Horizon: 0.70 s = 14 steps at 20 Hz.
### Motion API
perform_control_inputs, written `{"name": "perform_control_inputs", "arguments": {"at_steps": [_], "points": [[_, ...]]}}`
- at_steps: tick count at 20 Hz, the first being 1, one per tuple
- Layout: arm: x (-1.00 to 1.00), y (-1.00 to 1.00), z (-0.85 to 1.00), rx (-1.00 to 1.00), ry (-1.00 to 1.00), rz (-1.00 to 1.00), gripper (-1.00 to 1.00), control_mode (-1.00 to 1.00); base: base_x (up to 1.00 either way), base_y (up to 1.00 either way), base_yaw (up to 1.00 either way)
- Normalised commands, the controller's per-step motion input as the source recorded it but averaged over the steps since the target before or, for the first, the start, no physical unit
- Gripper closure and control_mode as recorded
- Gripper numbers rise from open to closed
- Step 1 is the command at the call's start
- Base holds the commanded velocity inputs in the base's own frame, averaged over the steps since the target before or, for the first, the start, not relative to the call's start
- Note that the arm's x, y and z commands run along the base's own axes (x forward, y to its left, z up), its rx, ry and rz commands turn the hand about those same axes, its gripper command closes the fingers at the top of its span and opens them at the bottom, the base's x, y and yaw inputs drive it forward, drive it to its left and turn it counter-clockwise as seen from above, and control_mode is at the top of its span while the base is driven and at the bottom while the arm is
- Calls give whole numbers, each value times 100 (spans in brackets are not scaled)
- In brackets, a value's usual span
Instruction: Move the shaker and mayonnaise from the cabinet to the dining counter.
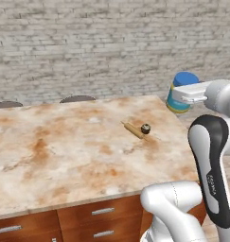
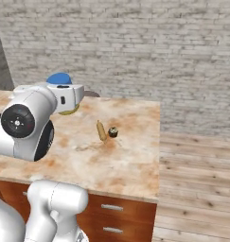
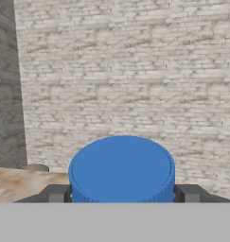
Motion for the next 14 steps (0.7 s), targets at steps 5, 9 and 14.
{"name": "perform_control_inputs", "arguments": {"at_steps": [5, 9, 14], "points": [[0, 0, 0, 0, 0, 0, 100, 100, 47, 14, 0], [0, 0, 0, 0, 0, 0, 100, 100, 19, 22, 0], [0, 0, 0, 0, 0, 0, 100, 100, 9, 14, 0]]}}
